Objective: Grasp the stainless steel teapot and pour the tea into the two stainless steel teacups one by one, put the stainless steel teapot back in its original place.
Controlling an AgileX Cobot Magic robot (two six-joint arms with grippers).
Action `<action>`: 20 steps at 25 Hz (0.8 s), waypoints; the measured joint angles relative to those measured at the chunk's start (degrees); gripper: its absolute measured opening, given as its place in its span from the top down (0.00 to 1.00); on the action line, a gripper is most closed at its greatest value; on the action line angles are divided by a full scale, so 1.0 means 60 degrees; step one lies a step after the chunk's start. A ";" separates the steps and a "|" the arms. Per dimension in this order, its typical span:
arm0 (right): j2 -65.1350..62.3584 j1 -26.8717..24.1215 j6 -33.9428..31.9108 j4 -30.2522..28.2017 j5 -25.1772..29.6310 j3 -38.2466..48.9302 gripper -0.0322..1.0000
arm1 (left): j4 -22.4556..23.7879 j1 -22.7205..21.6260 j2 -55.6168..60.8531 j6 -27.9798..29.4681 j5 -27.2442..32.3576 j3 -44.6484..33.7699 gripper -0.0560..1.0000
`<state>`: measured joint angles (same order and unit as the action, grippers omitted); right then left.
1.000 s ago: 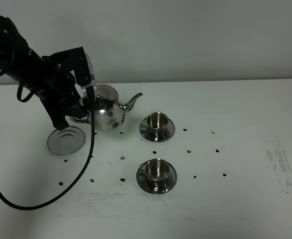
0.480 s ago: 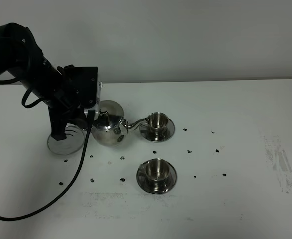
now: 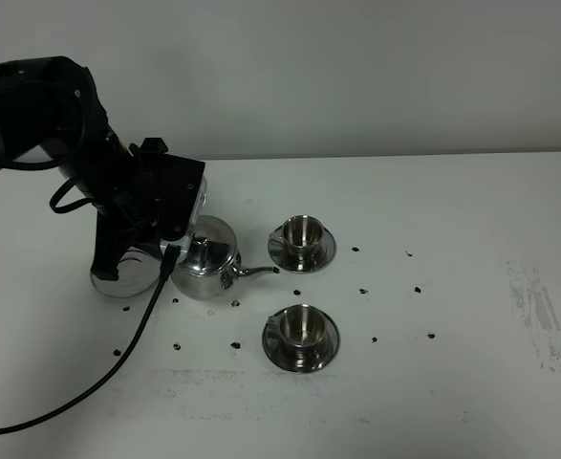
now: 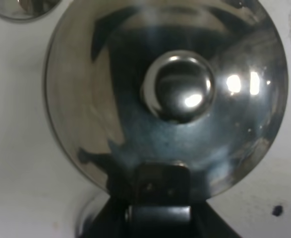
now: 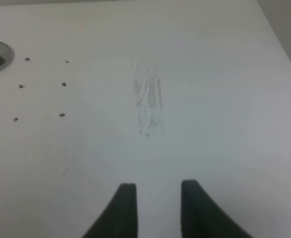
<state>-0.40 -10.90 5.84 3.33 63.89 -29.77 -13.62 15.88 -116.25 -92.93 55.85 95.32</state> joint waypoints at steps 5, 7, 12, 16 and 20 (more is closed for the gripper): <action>0.0000 0.0000 0.0000 0.0000 0.0000 0.0000 0.77 | 0.0695 0.0318 -0.0100 -0.0003 -0.0295 0.0000 0.74; 0.0000 0.0000 0.0000 0.0000 0.0000 0.0000 0.77 | 0.1008 0.0427 -0.0108 -0.0014 -0.0378 0.0000 0.74; 0.0000 0.0000 0.0000 0.0000 0.0000 0.0000 0.77 | 0.1164 0.0624 -0.0108 -0.0190 -0.0474 0.0000 0.74; 0.0000 0.0000 0.0000 0.0000 0.0000 0.0000 0.77 | 0.1215 0.0725 -0.0108 -0.0454 -0.0540 0.0000 0.74; 0.0000 0.0000 0.0000 0.0000 0.0000 0.0000 0.77 | 0.1576 0.0841 -0.0108 -0.0508 -0.0728 0.0000 0.74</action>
<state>-0.40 -10.90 5.84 3.33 63.89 -29.77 -4.16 20.93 -116.90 -95.98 51.48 95.32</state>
